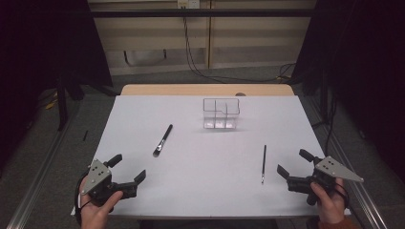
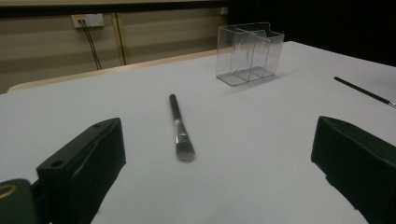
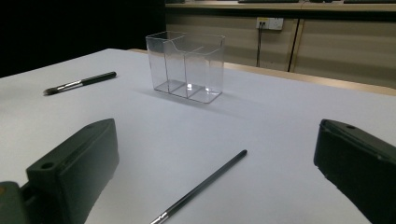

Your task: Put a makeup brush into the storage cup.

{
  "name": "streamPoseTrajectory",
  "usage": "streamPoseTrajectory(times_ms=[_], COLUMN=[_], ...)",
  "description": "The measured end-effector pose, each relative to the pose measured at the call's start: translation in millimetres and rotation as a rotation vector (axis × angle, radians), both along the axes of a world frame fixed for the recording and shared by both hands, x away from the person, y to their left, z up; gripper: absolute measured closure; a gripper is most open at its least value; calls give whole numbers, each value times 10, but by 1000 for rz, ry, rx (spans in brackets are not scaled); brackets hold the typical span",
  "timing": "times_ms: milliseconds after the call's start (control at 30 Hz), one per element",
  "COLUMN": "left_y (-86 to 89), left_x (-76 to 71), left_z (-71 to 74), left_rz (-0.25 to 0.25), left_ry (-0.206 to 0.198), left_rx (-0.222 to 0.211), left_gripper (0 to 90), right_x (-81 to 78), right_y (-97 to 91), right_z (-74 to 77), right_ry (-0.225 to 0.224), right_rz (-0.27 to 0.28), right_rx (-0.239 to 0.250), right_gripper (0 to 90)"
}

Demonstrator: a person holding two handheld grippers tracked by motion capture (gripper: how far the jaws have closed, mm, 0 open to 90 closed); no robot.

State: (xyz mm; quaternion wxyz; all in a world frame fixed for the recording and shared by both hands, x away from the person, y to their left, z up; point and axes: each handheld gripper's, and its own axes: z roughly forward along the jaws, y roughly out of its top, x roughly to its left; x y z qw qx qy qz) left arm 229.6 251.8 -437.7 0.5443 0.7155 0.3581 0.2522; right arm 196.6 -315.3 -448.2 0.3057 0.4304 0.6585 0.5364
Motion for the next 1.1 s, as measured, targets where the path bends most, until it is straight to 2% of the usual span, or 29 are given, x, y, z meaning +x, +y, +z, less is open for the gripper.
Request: streamPoseTrajectory(times_ms=[67, 300, 433, 700, 800, 1100], left_y=[-34, -152, -185, -192, -228, -365], left_x=[23, 63, 97, 277, 363, 565], left_z=[-10, -2, -9, -21, -6, -1], left_rz=[-16, -47, -61, -36, -37, -41], left_ry=[5, 16, 31, 49, 40, 38], left_rx=[20, 9, 26, 48, 63, 65], left_gripper=[28, 25, 25, 25, 25, 26], right_x=[-2, -15, -14, -6, -8, -1], right_y=[10, 40, 85, 87, 89, 86], right_z=[1, 5, 5, 3, 2, -6], right_ry=[0, 5, 9, 12, 14, 20], right_rz=[3, 24, 38, 44, 45, 47], right_rx=[0, -14, -19, -29, -30, -32], right_gripper=[0, 0, 0, 0, 0, 0])
